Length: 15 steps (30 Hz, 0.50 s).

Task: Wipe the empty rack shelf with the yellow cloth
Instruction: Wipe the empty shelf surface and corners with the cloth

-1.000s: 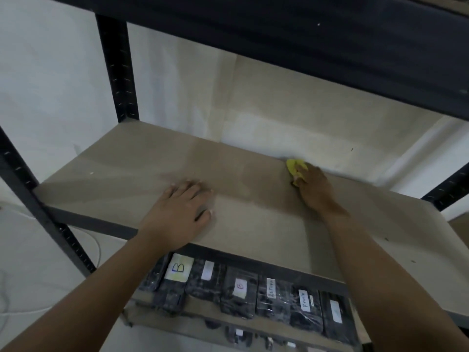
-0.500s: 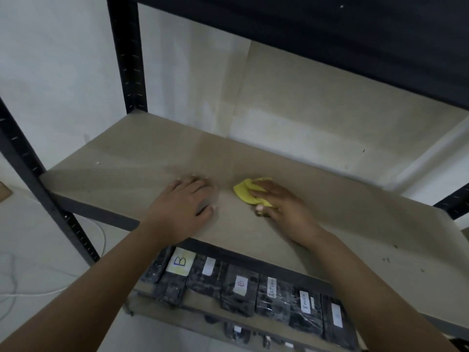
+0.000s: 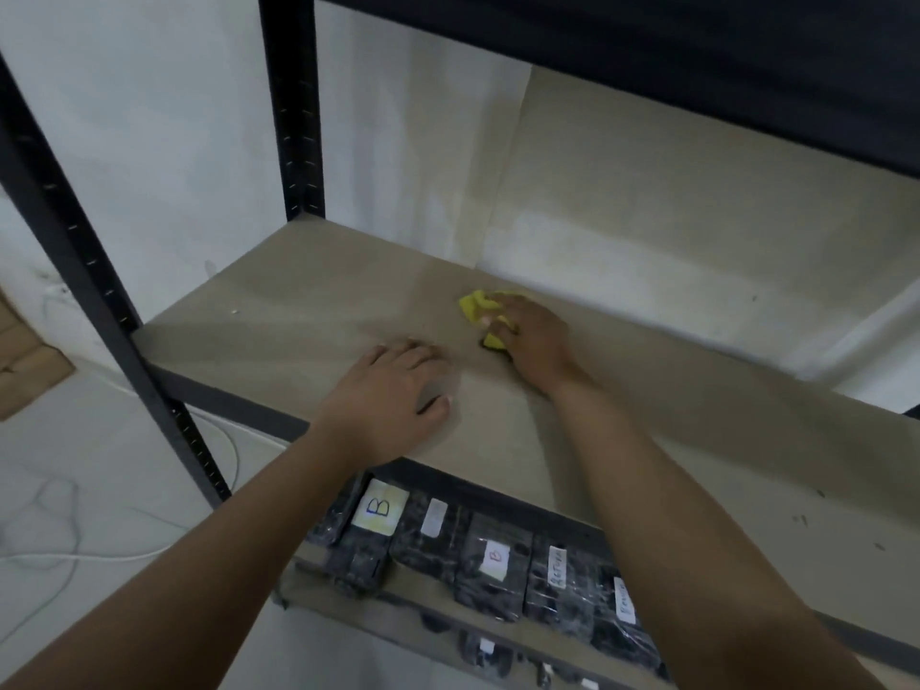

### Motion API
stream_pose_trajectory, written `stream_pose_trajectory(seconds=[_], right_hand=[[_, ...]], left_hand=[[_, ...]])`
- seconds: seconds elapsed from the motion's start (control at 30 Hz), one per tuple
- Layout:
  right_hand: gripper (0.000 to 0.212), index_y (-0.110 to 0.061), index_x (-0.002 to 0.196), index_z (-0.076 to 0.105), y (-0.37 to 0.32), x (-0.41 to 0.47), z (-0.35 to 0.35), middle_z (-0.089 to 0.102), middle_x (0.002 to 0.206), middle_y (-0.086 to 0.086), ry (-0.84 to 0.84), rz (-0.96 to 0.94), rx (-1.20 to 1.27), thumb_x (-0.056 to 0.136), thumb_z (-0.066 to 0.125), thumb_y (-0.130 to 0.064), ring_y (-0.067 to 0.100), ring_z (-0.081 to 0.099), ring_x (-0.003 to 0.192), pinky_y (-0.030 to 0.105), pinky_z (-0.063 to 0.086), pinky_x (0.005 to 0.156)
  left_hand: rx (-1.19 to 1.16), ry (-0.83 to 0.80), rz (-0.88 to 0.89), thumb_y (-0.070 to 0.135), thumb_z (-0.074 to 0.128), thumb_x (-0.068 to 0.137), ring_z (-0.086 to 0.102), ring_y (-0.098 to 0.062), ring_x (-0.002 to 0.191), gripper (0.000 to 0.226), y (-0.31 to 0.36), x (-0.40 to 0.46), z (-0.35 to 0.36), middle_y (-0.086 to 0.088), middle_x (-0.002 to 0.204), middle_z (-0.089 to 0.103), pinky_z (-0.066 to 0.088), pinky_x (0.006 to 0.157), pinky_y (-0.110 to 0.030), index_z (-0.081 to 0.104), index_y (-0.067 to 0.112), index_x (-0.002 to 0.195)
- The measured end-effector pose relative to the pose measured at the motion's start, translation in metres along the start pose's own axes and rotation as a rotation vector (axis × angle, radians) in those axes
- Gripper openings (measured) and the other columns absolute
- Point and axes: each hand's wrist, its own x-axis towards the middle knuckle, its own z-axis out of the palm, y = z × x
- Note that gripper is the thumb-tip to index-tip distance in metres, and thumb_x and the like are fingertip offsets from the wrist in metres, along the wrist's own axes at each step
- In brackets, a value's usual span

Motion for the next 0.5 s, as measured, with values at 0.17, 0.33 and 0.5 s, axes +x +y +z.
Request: stream_pose_trajectory(seconds=[0.17,0.33,0.5], right_hand=[[0.024,-0.016,0.102,0.071,-0.01,-0.062,-0.017,0.069,0.11,-0.004,-0.071,0.077,0.315,0.089,0.059,-0.031,0.001,0.06,0.094,0.02,0.047,0.087],[0.026,-0.018,0.106,0.069,0.028,-0.052,-0.054,0.072,0.101,0.01,0.213,0.223,0.109,0.09,0.057,-0.033,0.013,0.063,0.086,0.023,0.044,0.072],[0.055,-0.028,0.138,0.037,0.048,0.005,-0.028,0.03,0.152,0.007,0.016,0.351,-0.273,0.089,0.047,-0.051,0.03,0.025,0.139,0.037,0.02,0.113]], left_hand=[[-0.068,0.069,0.042,0.051,0.019,0.08,0.044,-0.018,0.127,0.065,-0.002,-0.004,0.0,0.004,0.135,0.053,0.033,0.106,-0.033,0.055,0.023,0.126],[0.079,0.07,0.187,0.044,0.027,0.09,0.052,-0.02,0.124,0.053,-0.013,-0.028,-0.005,0.0,0.131,0.059,0.029,0.106,-0.033,0.057,0.02,0.126],[0.15,0.129,0.243,0.037,0.025,0.097,0.052,-0.02,0.123,0.048,-0.027,-0.052,-0.001,-0.003,0.132,0.058,0.03,0.105,-0.031,0.051,0.018,0.133]])
